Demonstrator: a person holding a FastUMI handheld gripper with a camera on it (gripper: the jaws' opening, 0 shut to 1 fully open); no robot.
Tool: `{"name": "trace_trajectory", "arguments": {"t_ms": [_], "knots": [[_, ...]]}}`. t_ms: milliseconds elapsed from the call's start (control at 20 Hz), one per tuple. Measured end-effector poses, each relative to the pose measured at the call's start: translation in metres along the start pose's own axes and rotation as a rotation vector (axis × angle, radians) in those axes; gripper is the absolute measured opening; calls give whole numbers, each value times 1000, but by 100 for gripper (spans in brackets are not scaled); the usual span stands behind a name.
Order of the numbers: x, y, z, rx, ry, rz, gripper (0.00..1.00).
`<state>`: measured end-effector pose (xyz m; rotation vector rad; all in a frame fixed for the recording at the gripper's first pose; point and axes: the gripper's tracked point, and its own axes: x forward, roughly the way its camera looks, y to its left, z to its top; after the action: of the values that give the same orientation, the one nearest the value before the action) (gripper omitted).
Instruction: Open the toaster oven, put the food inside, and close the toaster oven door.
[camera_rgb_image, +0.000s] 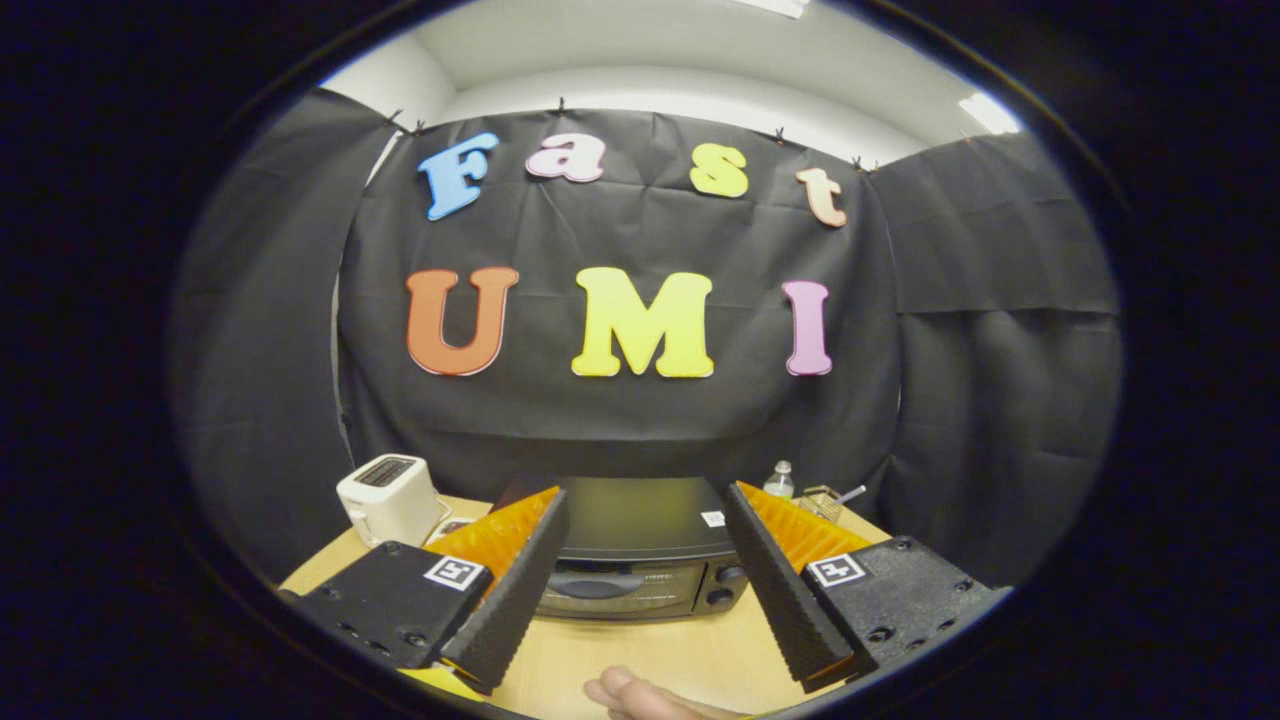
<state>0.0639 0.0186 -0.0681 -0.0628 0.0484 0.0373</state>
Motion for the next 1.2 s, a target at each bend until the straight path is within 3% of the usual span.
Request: {"name": "trace_trajectory", "arguments": {"t_ms": [450, 700, 1200], "knots": [[68, 32, -89, 54, 226, 62, 100], [99, 40, -140, -13, 326, 50, 100], [125, 48, -154, 41, 374, 85, 100]]}}
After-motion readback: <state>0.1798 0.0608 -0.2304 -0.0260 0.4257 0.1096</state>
